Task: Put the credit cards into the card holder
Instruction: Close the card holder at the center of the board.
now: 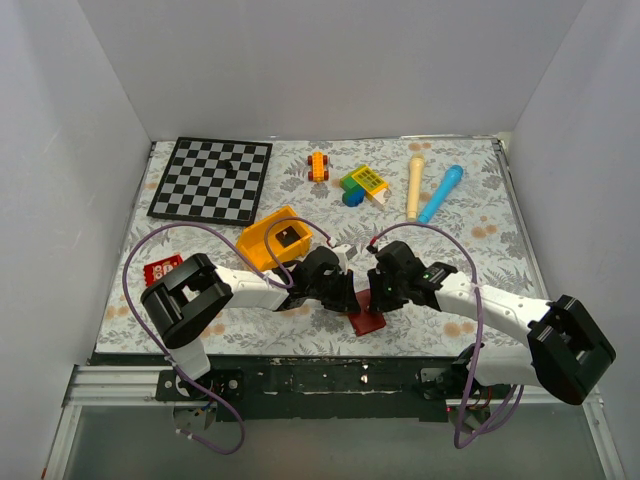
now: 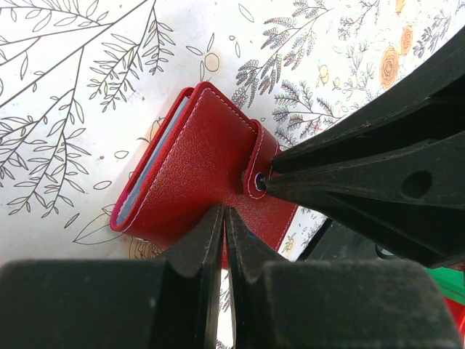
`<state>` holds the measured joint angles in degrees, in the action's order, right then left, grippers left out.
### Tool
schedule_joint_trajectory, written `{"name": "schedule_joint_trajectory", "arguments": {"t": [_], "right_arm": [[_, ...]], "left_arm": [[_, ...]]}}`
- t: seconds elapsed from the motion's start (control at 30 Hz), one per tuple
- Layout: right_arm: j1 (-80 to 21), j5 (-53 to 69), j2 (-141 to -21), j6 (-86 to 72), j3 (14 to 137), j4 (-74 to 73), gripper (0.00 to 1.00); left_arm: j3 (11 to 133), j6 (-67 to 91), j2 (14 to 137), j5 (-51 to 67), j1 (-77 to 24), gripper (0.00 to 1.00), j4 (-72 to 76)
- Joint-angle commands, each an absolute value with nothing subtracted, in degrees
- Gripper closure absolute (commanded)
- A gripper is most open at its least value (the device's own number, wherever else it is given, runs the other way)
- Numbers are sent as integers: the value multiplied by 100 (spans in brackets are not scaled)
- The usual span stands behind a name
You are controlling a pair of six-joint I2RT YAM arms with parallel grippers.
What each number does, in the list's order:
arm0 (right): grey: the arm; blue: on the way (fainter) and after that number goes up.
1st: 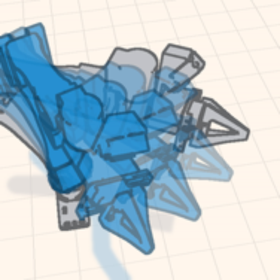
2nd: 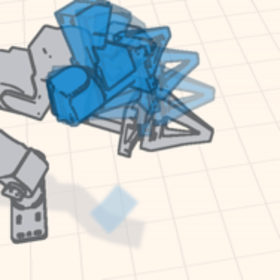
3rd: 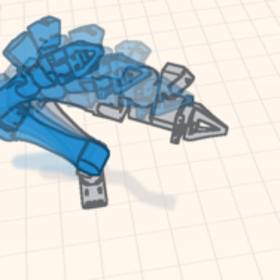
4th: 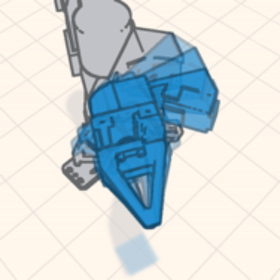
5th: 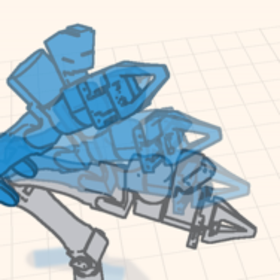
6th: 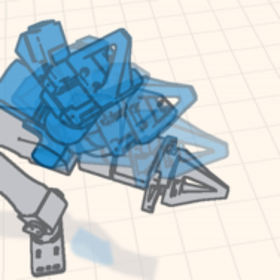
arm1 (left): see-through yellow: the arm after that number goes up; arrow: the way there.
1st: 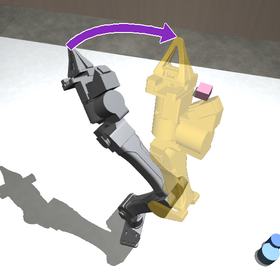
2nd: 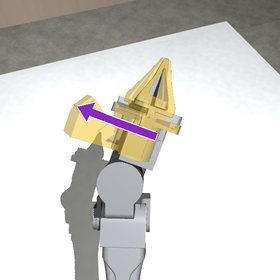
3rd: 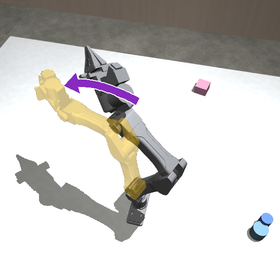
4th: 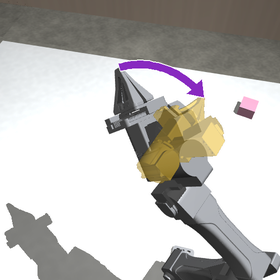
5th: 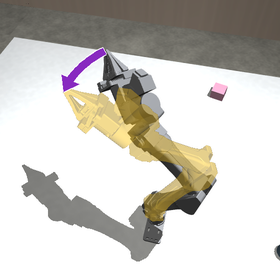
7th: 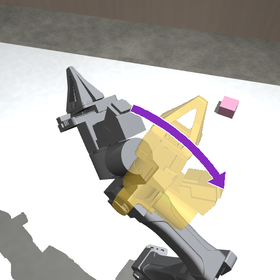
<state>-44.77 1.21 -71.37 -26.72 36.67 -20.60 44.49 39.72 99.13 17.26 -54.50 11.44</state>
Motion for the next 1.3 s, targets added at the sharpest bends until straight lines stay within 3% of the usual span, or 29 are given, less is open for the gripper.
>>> {"name": "schedule_joint_trajectory", "arguments": {"t": [0.0,1.27], "right_arm": [[-4518,35,-6996,-2681,3911,-2083,76],[-4518,-123,-6864,-2909,3771,-1978,75]], "left_arm": [[4403,3938,10028,1749,-5484,95,1020],[4368,3946,10046,1758,-5484,96,1046]]}}
